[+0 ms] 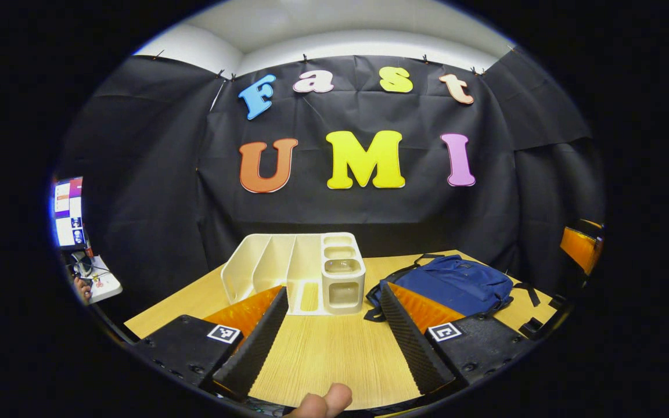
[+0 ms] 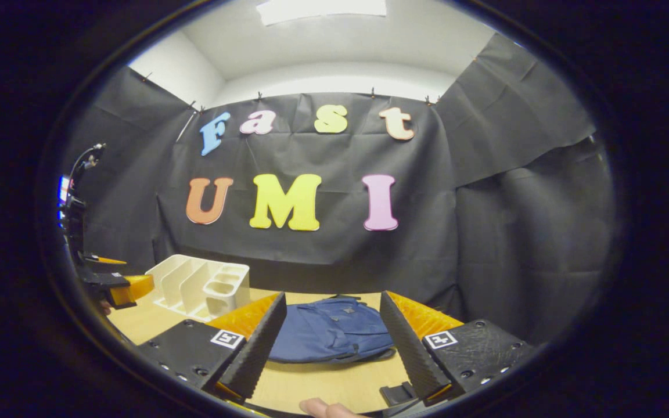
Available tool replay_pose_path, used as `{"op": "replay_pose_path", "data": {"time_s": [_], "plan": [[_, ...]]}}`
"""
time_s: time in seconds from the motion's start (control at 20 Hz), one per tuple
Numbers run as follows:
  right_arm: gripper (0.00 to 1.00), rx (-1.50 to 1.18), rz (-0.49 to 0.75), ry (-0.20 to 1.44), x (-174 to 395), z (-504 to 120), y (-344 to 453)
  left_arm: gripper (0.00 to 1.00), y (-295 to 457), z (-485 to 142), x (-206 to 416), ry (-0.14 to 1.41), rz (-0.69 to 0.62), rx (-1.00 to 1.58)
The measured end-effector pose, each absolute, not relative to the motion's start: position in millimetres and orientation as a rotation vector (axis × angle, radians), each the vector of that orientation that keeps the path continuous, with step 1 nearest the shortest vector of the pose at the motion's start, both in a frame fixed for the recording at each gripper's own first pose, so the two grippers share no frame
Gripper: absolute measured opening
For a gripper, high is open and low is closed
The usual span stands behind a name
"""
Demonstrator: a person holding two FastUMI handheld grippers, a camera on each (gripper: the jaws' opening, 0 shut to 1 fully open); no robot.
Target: Open the schoolbag, grab two books from the bookshelf and put them into the schoolbag.
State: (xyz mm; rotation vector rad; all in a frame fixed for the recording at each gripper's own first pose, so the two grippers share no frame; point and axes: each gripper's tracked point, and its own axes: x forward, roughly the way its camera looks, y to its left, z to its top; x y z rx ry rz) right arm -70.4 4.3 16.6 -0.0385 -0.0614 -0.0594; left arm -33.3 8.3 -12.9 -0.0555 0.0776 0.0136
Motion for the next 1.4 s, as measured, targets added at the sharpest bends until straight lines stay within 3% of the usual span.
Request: {"op": "replay_pose_path", "data": {"time_s": [0.25, 0.35, 0.4, 0.45, 1.4], "plan": [[0.94, -0.031, -0.019, -0.014, -72, 4, 25, 1.00, 31, -6, -46, 0.062, 0.035, -0.081], [0.98, -0.033, -0.012, -0.008, -72, 2, 27, 1.00, 40, -5, -44, 0.058, 0.059, -0.079], [0.93, -0.032, -0.010, -0.010, -72, 4, 27, 1.00, 45, -5, -44, 0.053, 0.070, -0.077], [0.98, -0.033, -0.010, -0.010, -71, 3, 27, 1.00, 46, -6, -43, 0.050, 0.072, -0.074], [0.98, -0.061, 0.013, 0.009, -67, -7, 33, 1.00, 32, -15, -35, 0.056, 0.028, -0.115]]}}
